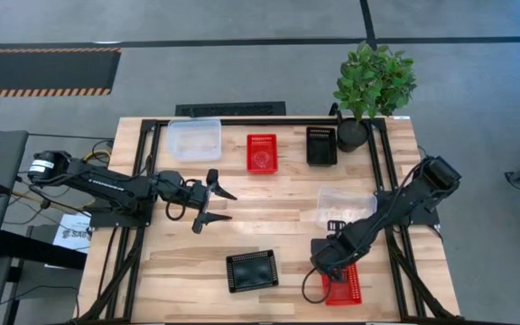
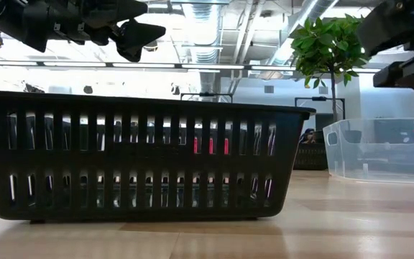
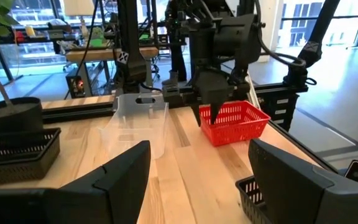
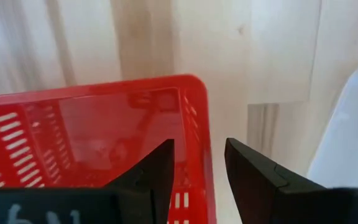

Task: Stack baskets by color
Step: Stack the bottom red basket on the top red basket

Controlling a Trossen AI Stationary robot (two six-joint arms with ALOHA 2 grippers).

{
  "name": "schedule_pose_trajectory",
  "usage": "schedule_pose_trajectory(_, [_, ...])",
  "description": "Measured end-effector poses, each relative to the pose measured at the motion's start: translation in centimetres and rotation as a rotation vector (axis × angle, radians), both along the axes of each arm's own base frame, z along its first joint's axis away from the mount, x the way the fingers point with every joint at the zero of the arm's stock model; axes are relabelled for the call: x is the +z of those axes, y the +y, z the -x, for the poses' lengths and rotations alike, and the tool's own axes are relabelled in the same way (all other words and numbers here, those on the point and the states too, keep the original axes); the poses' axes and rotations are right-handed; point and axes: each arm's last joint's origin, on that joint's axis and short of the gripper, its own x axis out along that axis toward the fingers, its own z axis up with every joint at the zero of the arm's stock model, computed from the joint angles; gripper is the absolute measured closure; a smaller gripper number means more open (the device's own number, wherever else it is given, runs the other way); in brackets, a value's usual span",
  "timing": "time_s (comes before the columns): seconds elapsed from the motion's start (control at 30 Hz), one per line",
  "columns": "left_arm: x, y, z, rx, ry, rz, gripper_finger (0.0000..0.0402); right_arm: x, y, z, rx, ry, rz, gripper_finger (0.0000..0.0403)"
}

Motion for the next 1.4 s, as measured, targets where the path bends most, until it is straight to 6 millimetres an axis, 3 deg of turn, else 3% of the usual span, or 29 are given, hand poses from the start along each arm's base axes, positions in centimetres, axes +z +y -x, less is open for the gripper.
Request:
schedule_pose_trajectory(0.3, [0.0, 0.0, 0.0, -0.002, 0.003, 0.000, 0.0141, -1.2, 0.1, 0.3, 0.003, -0.015, -0.020, 0.0255])
schedule_pose_trajectory(0.63, [0.0, 0.0, 0.0, -0.014, 0.004, 0.001, 0.0141, -1.5, -0.3, 0.4, -0.011, 0.014, -0.039, 0.0380])
schedule_pose_trajectory(0.8, [0.0, 0.0, 0.0, -0.015, 0.005, 0.001, 0.0141, -1.2, -0.9, -0.2, -0.034, 0.051, -0.105, 0.0379])
schedule_pose_trajectory(1.0, [-0.1, 0.0, 0.0, -0.016, 0.012, 0.003, 0.0141, 1.4, -1.3, -1.8, -0.008, 0.020, -0.117, 0.0392])
schedule_pose_trajectory(1.4, [-0.2, -0.1, 0.0, -0.016, 0.027, 0.003, 0.0141, 10.0, -3.2, -5.0, 0.088, -0.140, -0.069, 0.0394])
